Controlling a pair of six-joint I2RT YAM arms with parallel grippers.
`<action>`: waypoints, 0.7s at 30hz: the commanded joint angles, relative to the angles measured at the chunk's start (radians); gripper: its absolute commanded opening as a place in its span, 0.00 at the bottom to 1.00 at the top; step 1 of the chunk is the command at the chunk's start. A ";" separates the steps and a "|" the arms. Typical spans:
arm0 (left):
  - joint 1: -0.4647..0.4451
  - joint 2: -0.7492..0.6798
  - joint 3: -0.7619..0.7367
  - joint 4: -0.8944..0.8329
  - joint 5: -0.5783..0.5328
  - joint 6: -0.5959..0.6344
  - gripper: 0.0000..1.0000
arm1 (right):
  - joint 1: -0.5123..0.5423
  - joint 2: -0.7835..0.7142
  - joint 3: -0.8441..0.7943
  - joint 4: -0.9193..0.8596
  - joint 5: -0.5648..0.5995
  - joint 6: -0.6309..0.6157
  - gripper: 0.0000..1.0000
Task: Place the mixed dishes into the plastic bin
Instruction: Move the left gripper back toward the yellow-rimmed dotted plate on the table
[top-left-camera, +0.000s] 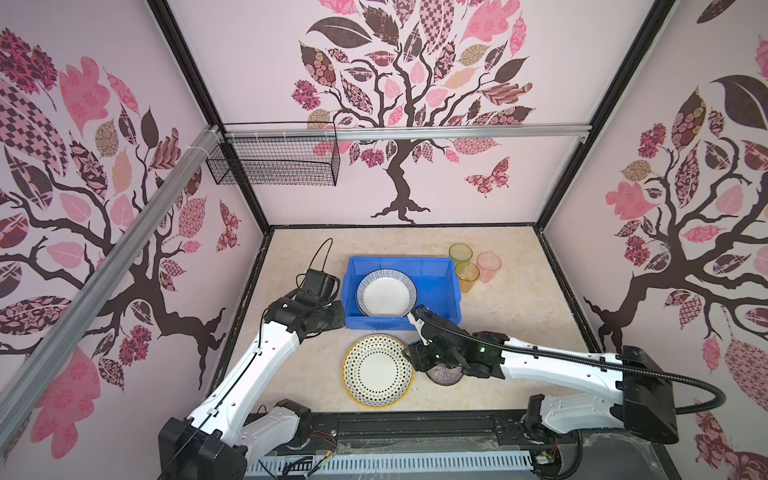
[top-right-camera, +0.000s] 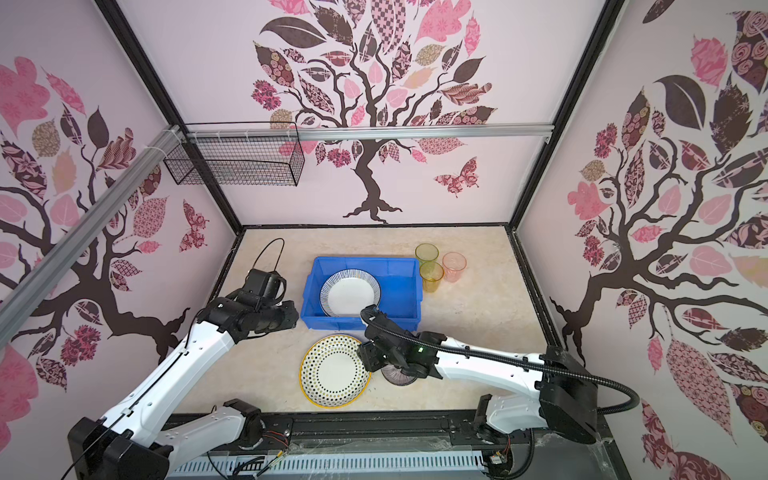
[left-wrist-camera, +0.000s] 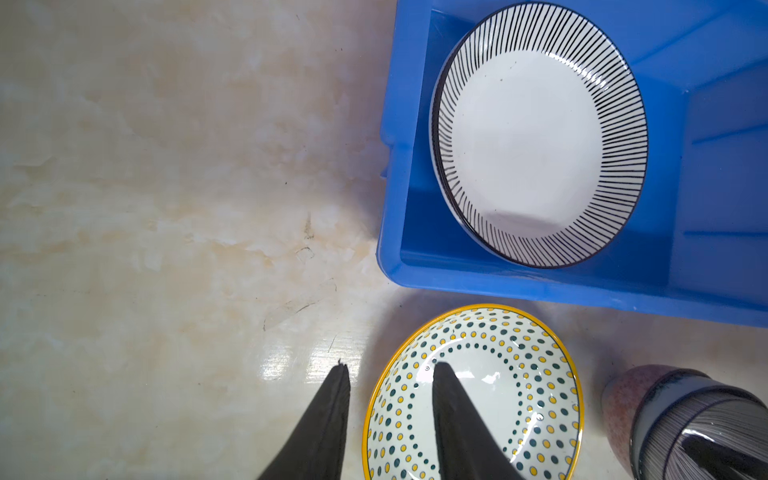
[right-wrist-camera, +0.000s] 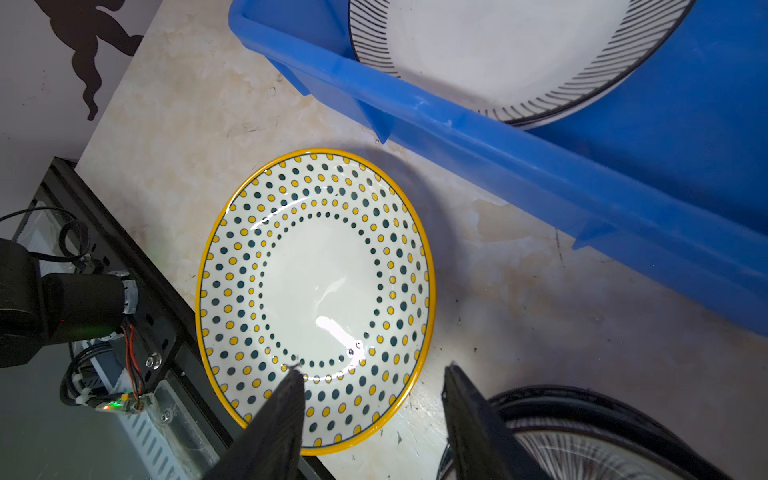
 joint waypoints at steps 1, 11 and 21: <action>-0.003 -0.033 -0.048 -0.007 0.035 -0.016 0.38 | 0.001 0.039 0.060 -0.028 0.007 -0.007 0.57; -0.007 -0.078 -0.180 0.030 0.108 -0.112 0.39 | 0.001 0.091 0.081 -0.025 -0.005 -0.019 0.56; -0.100 -0.076 -0.253 0.060 0.066 -0.233 0.43 | 0.001 0.152 0.095 -0.030 -0.001 -0.032 0.54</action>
